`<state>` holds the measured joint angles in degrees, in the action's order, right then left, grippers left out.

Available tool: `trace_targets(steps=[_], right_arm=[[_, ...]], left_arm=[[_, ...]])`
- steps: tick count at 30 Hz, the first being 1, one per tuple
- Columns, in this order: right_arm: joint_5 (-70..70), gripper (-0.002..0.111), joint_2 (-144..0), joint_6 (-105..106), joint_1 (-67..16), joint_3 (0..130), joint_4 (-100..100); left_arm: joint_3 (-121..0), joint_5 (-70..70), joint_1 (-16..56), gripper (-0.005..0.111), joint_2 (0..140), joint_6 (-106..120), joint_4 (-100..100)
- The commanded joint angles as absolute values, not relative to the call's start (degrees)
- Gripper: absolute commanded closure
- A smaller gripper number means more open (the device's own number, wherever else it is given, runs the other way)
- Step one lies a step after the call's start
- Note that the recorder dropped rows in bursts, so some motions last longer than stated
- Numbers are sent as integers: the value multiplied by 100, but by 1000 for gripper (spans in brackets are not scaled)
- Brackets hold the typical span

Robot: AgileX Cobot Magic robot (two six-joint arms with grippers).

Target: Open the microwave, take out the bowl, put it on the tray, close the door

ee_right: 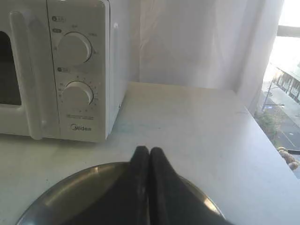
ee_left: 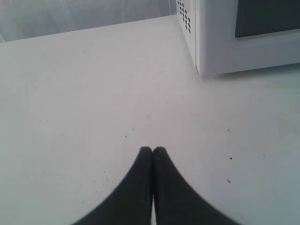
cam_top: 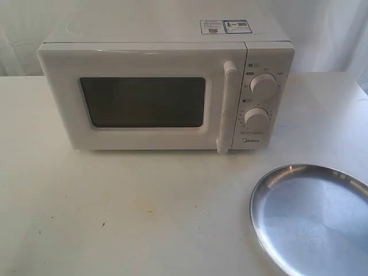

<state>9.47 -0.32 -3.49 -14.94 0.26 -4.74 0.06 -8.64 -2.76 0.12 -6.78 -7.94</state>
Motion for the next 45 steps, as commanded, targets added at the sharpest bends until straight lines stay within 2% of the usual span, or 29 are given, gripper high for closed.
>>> trace_targets(steps=[1,9,18,26,30,34,39,45], right_arm=[[392,108,0,-344,-1482,0,-450],[181,108,0,-345,-1482,0,-450],[-1482,108,0,-2559,-1482,0,-450],[-1512,108,0,-2721,-1482,0,-450],[-1782,108,0,-3481,-1482,0,-486],[-2919,108,0,-3993,-1495,13,-1116],[-3574,108,-550,-5453,-1495,1260,-3458],[-3998,108,-2564,-5652,-1495,2714,-5015]], left_arm=[[0,-854,-271,107,0,-715,-773],[0,-854,-271,107,0,-715,-773],[0,-854,-271,107,0,-715,-773],[0,-854,-271,107,0,-715,-773],[0,-854,-271,107,0,-715,-773],[0,-854,-271,107,0,-715,-773],[0,-854,-271,107,0,-715,-773],[0,-854,-271,107,0,-715,-773]])
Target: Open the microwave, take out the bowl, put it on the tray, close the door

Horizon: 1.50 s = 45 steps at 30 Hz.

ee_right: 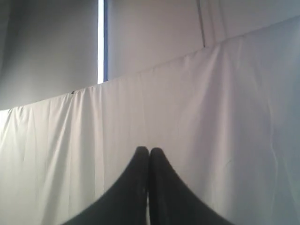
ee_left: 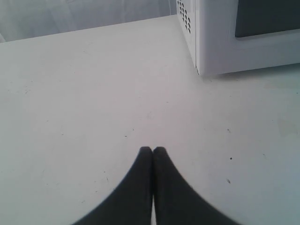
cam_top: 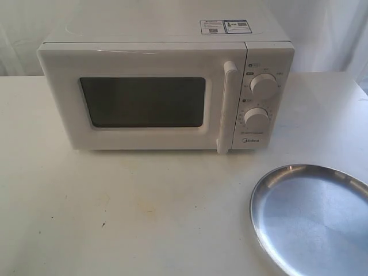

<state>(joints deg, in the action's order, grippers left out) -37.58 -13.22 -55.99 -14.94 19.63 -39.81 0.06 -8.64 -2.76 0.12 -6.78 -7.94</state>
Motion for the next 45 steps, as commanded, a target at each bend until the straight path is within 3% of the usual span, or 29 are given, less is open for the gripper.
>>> trace_targets(steps=[1,8,13,18,26,31,33,40,45], right_arm=[[-3998,108,-2979,-5580,-1495,2893,-5330],[-5784,108,-6102,-4162,-1482,3134,-5598],[-6078,108,-7909,-3376,-1468,3335,-5787],[-6640,108,-8660,-2817,-1371,3361,-6012],[-6682,108,-9165,-2888,-507,3361,-6256],[-6692,107,-9643,-2772,-579,3361,-6174],[-6776,99,-9875,-2552,-641,3361,-6174],[-6996,54,-10422,-2093,-834,3515,-6119],[-6996,53,-10446,-2078,-1069,3756,-5760]], left_arm=[[0,-854,-271,107,0,-715,-773],[0,-854,-271,107,0,-715,-773],[0,-854,-271,107,0,-715,-773],[0,-854,-271,107,0,-715,-773],[0,-854,-271,107,0,-715,-773],[0,-854,-271,107,0,-715,-773],[0,-854,-271,107,0,-715,-773],[0,-854,-271,107,0,-715,-773],[0,-854,-271,107,0,-715,-773]])
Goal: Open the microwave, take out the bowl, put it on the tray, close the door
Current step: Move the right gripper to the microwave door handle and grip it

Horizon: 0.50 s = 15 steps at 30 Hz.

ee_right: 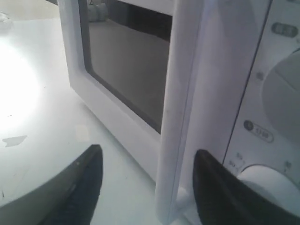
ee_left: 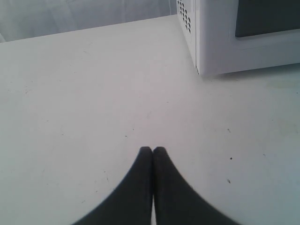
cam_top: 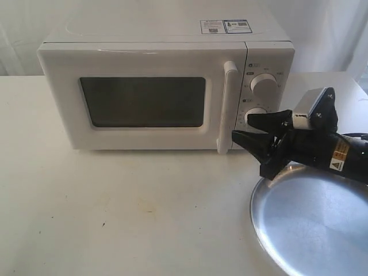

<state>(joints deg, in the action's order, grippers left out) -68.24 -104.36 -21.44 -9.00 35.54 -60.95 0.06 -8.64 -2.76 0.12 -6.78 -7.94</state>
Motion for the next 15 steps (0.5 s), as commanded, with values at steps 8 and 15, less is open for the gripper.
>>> trace_targets(steps=[8,15], right_arm=[[-5814,57,-10481,-2685,-1435,4409,-5942],[-5789,79,-10857,-2764,-1714,4743,-5895]], left_arm=[[0,-854,-271,107,0,-715,-773],[0,-854,-271,107,0,-715,-773]])
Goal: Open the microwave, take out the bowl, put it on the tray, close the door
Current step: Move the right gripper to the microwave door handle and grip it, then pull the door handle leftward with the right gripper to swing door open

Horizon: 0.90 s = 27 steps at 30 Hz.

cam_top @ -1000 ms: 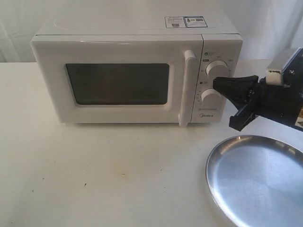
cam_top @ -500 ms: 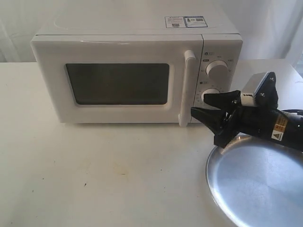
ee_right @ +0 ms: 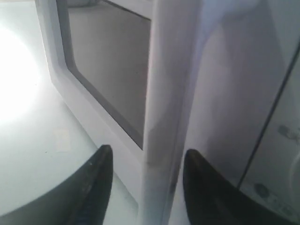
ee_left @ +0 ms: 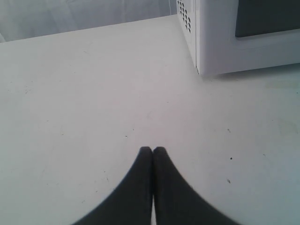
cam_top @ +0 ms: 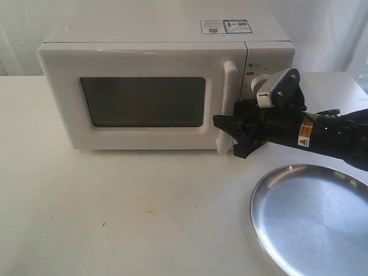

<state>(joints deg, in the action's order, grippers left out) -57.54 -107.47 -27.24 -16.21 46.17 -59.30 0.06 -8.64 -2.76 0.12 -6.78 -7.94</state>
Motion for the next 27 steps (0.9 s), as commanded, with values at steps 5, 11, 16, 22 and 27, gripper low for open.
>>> trace_targets(steps=[5,11,16,22,27], right_arm=[[-5970,108,-10872,-2656,-1726,4743,-6105],[-6996,108,-10872,-2656,-1726,4731,-7093],[-6996,108,-10516,-3288,-1883,4658,-8892],[-6996,108,-9223,-3552,-1729,3611,-9233],[-6359,102,-8276,-4645,-1705,3197,-9259]], left_arm=[[0,-854,-271,107,0,-715,-773],[0,-854,-271,107,0,-715,-773],[0,-854,-271,107,0,-715,-773],[0,-854,-271,107,0,-715,-773],[0,-854,-271,107,0,-715,-773]])
